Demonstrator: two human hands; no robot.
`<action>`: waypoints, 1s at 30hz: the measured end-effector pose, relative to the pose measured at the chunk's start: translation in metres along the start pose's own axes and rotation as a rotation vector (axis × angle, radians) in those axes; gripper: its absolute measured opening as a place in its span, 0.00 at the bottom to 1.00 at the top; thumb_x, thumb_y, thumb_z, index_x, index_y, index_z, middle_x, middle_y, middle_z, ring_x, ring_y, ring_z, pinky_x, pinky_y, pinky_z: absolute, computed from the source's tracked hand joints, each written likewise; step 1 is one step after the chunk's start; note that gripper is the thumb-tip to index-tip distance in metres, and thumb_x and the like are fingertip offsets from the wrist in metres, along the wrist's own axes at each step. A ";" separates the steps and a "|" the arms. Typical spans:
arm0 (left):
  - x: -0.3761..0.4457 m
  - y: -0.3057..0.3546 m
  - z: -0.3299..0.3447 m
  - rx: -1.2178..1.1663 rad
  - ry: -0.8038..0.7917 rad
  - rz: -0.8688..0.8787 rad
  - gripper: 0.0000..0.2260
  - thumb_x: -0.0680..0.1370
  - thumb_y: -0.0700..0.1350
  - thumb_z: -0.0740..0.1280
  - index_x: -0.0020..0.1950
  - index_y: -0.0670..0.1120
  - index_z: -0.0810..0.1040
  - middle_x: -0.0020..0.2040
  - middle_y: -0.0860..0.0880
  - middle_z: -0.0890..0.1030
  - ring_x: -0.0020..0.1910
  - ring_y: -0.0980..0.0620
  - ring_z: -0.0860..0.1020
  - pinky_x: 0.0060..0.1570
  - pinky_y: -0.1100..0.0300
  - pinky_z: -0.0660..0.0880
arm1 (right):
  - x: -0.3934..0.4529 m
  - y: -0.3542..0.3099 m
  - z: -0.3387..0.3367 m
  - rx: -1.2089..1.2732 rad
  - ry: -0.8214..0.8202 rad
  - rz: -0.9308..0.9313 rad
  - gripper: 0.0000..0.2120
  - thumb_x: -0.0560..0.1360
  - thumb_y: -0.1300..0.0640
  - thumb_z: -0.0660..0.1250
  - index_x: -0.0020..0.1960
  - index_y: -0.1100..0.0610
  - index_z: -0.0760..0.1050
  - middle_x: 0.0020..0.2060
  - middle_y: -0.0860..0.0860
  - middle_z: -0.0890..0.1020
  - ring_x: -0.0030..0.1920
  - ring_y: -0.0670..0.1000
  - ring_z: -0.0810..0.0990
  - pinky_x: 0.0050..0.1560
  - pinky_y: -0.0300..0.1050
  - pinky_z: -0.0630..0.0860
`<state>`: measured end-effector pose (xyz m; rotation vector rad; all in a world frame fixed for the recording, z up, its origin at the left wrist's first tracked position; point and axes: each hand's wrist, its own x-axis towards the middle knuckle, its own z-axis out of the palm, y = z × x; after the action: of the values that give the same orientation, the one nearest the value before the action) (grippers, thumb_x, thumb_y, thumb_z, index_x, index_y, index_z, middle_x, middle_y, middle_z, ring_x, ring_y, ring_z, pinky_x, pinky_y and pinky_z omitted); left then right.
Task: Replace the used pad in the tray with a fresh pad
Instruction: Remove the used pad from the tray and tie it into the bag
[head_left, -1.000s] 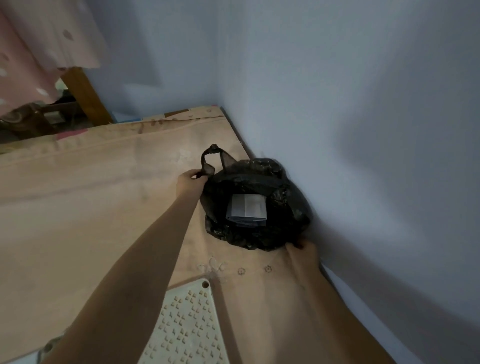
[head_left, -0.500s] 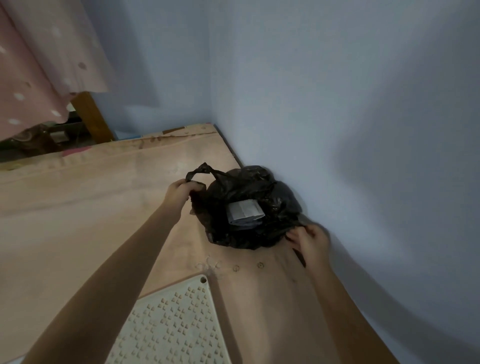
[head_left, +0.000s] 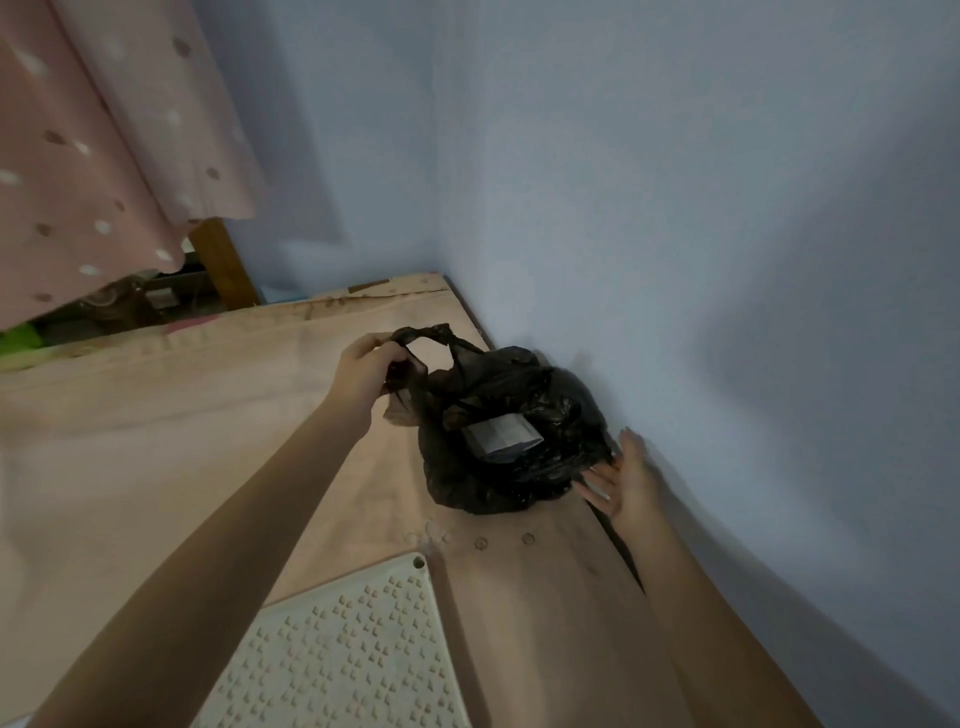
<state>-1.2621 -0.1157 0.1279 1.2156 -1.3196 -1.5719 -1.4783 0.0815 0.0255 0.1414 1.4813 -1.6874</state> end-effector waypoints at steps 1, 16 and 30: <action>-0.003 0.003 -0.001 0.041 -0.017 -0.003 0.05 0.73 0.36 0.65 0.39 0.44 0.77 0.34 0.46 0.78 0.35 0.49 0.77 0.35 0.60 0.75 | 0.000 0.000 0.000 -0.024 -0.001 -0.003 0.19 0.75 0.42 0.65 0.58 0.55 0.74 0.51 0.56 0.80 0.48 0.53 0.81 0.43 0.48 0.79; 0.004 0.005 -0.057 -0.211 0.386 -0.007 0.11 0.80 0.42 0.61 0.59 0.41 0.76 0.52 0.44 0.80 0.51 0.49 0.79 0.51 0.57 0.77 | -0.019 -0.016 -0.018 -0.182 0.052 -0.294 0.07 0.76 0.54 0.67 0.48 0.58 0.78 0.44 0.56 0.82 0.43 0.54 0.83 0.36 0.42 0.81; -0.028 0.013 -0.062 -0.204 0.283 0.130 0.07 0.76 0.35 0.63 0.39 0.43 0.76 0.41 0.45 0.78 0.48 0.45 0.77 0.54 0.56 0.76 | -0.067 -0.049 -0.006 -0.347 0.057 -0.804 0.06 0.74 0.64 0.67 0.50 0.57 0.73 0.42 0.48 0.82 0.47 0.45 0.82 0.42 0.30 0.76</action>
<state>-1.1950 -0.1095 0.1448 1.1516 -1.0103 -1.3497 -1.4712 0.1171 0.1005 -0.6828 2.0026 -1.9837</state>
